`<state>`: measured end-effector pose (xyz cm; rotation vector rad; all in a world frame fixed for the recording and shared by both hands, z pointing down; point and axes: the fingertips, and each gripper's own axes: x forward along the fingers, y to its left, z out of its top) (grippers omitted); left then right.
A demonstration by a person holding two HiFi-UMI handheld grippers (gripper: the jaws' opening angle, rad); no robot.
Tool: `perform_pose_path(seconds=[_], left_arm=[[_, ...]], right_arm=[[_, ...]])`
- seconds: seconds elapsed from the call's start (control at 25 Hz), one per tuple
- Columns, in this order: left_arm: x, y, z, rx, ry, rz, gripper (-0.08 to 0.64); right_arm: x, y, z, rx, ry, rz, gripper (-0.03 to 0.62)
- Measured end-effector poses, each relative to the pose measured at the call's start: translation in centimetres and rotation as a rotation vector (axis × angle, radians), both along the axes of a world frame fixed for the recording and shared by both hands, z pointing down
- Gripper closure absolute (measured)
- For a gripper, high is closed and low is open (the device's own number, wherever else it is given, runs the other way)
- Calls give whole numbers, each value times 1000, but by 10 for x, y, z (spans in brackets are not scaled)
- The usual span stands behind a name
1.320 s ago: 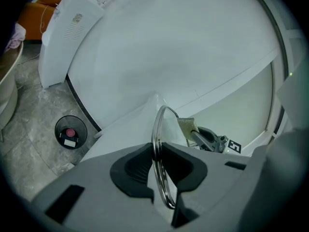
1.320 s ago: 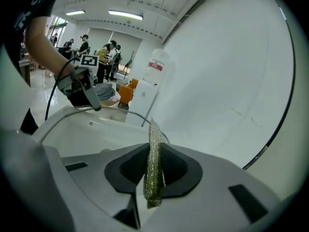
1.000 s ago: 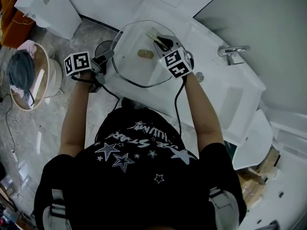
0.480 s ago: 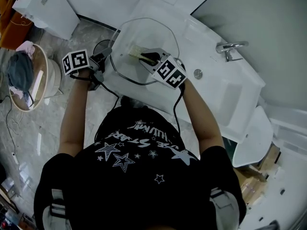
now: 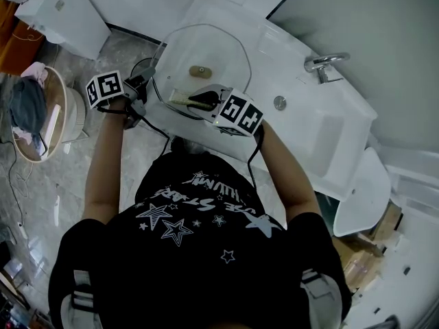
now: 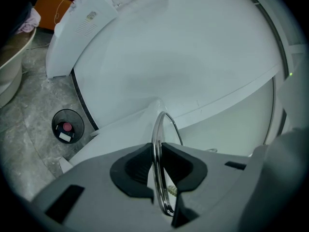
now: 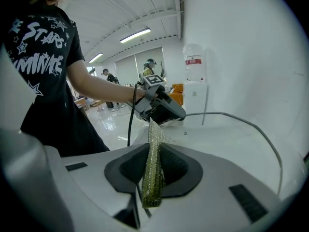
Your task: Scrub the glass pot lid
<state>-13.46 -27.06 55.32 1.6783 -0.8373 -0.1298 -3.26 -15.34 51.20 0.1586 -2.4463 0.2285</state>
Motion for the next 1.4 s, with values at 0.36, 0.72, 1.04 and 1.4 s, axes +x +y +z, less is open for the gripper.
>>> perform_pose_path(seconds=[0.36,0.72,1.04,1.4], left_arm=[[0,1,0,-7,2,-23,494],[-1,3,2,-20,13,-30,494],[0,4,2,-22,20,-33,494],[1,4,3,-25,25,-37,494]], right_arm=[[0,26,-10,-98,-46,-56,525],[15,-2,-31,-102,-151,73,526],[35,-56,-45,90,-104,178,526],[53,-135,-47,314,-3,309,526]])
